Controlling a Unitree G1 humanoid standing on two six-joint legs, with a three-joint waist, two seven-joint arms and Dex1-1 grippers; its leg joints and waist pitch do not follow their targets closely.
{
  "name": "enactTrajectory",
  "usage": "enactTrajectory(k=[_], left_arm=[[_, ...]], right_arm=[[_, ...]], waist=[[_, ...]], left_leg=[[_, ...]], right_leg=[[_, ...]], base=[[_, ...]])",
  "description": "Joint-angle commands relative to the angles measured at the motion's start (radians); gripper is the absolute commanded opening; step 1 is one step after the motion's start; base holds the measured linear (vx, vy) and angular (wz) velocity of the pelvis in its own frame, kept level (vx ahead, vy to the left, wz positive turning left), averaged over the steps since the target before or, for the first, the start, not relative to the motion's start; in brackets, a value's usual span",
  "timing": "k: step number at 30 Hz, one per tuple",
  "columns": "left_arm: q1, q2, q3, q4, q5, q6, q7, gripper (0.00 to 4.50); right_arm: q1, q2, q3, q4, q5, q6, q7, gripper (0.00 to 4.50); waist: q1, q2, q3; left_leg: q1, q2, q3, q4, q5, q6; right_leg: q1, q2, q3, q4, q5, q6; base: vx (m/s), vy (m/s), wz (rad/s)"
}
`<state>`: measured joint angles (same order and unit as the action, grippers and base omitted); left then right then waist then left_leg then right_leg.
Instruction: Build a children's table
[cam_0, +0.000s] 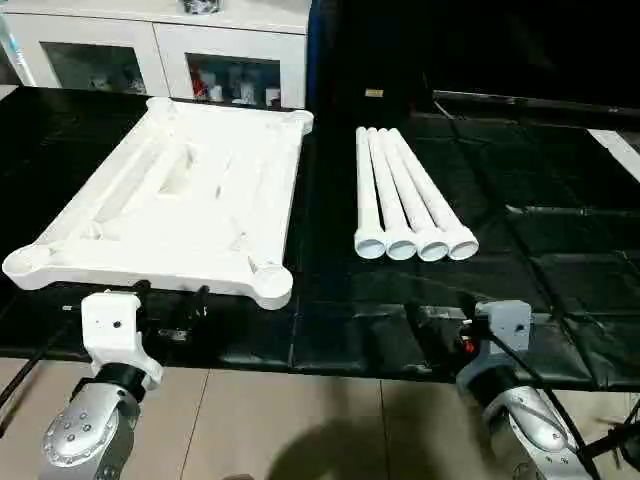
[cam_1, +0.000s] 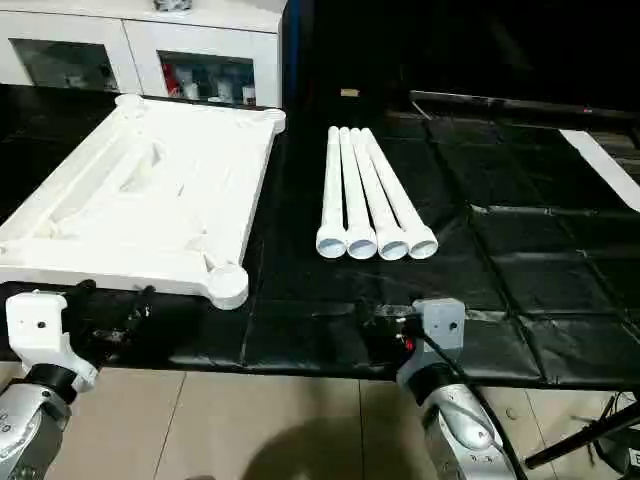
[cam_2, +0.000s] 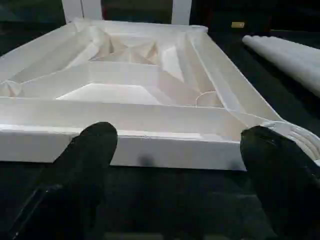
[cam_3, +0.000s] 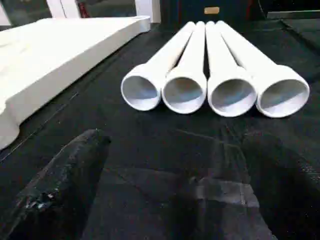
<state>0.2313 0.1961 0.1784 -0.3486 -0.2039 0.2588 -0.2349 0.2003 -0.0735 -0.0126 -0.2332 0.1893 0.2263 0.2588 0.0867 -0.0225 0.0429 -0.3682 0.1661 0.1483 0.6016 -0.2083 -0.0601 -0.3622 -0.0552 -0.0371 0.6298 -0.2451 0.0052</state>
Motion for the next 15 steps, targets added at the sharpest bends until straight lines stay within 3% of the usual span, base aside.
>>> enactTrajectory(k=[1,15], left_arm=[[-0.001,0.004,-0.001,-0.001,-0.007,0.010,0.003,4.46],[-0.001,0.004,-0.001,-0.001,-0.007,0.010,0.003,4.46]], right_arm=[[0.002,-0.006,-0.014,0.001,-0.002,0.004,-0.008,4.50],[0.002,-0.006,-0.014,0.001,-0.002,0.004,-0.008,4.50]], waist=[[-0.003,0.014,-0.035],[-0.003,0.014,-0.035]], left_leg=[[0.008,0.059,-0.020,-0.089,-0.223,-0.007],[0.008,0.059,-0.019,-0.089,-0.224,-0.005]], right_leg=[[0.023,-0.074,0.051,-0.082,-0.054,-0.118],[0.022,-0.074,0.051,-0.083,-0.058,-0.118]], base=[[0.000,0.000,0.00],[0.000,0.000,0.00]])
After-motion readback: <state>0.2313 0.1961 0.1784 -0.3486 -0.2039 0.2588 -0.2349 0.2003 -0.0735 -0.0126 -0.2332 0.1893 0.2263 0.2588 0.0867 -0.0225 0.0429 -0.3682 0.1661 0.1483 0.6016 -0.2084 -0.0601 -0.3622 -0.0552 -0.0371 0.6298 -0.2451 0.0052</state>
